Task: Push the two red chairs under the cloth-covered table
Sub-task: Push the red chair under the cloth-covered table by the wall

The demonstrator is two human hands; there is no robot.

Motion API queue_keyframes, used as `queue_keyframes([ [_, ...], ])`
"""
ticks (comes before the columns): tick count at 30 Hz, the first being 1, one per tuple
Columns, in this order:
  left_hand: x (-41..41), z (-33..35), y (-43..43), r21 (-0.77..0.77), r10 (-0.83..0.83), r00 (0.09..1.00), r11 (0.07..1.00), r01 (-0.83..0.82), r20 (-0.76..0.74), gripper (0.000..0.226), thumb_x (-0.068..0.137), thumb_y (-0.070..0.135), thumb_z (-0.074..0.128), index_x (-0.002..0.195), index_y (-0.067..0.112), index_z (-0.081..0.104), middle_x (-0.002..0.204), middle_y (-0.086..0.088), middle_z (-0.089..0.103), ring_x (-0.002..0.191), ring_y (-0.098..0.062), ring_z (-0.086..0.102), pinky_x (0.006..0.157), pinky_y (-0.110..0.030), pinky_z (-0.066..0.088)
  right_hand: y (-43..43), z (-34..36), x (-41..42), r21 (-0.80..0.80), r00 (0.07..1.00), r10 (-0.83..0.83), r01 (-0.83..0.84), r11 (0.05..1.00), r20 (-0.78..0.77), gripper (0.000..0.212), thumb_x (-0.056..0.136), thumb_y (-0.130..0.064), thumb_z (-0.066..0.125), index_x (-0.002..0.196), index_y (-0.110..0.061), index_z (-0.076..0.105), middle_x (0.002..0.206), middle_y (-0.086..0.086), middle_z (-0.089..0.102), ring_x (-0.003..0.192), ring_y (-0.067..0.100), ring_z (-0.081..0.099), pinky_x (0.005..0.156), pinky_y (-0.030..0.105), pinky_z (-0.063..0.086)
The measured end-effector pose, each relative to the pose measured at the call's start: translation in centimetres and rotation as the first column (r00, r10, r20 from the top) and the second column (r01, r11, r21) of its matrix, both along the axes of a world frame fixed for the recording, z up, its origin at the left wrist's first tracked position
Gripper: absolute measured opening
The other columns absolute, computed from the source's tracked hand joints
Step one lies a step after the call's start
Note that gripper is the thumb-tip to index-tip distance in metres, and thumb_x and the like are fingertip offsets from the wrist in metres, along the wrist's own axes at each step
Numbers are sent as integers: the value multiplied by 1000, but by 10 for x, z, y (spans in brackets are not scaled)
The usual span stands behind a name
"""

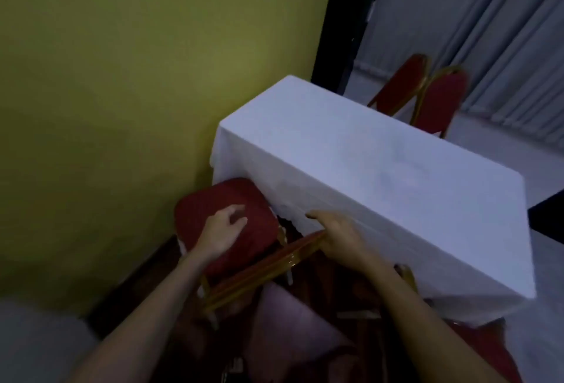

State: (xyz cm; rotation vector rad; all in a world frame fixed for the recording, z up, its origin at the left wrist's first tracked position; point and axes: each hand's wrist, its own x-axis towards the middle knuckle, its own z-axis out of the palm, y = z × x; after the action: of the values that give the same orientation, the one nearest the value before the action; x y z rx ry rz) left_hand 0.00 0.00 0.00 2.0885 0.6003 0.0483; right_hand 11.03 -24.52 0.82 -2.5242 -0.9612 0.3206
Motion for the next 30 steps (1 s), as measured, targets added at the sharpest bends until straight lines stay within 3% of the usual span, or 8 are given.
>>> queue_keyframes([
  [6,-44,-44,-1,-133,-170,953,981,140,-251,39,97,31,53,134,20,55,136,-1,58,125,-18,53,103,-28,41,20,-42,4,-402,962,268,-266,876,-53,54,75,-6,57,122,-31,53,126,-4,59,118,24,50,101,44,35],
  [10,-54,-52,-17,-153,-238,936,967,204,-259,37,95,43,51,125,25,63,129,2,64,119,-16,59,101,-31,43,18,-52,1,-403,963,269,-238,884,21,43,78,-4,56,113,-29,62,113,-4,67,108,21,57,94,37,34],
  [12,-62,-52,-31,-192,-268,936,955,226,-229,44,88,60,51,118,32,66,121,5,67,101,-15,66,90,-39,49,20,-51,1,-454,957,283,-227,862,58,40,82,-5,54,114,-27,63,106,-1,68,102,23,61,93,41,40],
  [14,-73,-52,-42,-137,-293,941,953,271,-173,57,77,71,56,123,37,62,122,13,65,88,-6,68,78,-33,52,19,-48,1,-490,945,317,-242,837,75,41,85,-6,54,119,-26,60,106,2,67,100,26,62,90,43,45],
  [19,-89,-58,-58,163,-333,905,910,382,-264,65,83,15,64,144,21,43,145,-3,51,131,-19,50,105,-24,42,0,-49,-14,-410,930,366,-319,854,40,40,81,-10,61,119,-22,62,111,9,65,101,28,61,71,32,44],
  [21,-97,-56,-67,185,-352,886,890,417,-303,66,83,10,62,144,22,42,138,-6,57,121,-19,57,95,-16,40,-14,-52,-23,-352,916,394,-346,870,73,36,80,-13,63,115,-19,64,108,10,65,98,29,62,64,30,37],
  [26,-130,-48,-100,166,-390,856,871,462,-339,67,84,11,61,144,30,41,103,1,70,85,-12,68,66,2,35,-54,-60,-47,-406,910,411,-396,824,-53,40,79,-10,66,118,-10,58,114,10,58,103,31,56,75,42,51],
  [30,-150,-49,-117,112,-485,791,823,558,-373,70,84,12,62,146,31,37,78,7,63,62,3,59,57,3,34,-80,-60,-62,-463,887,461,-417,782,-21,27,79,-13,59,105,-14,66,97,8,65,88,27,62,65,32,45],
])
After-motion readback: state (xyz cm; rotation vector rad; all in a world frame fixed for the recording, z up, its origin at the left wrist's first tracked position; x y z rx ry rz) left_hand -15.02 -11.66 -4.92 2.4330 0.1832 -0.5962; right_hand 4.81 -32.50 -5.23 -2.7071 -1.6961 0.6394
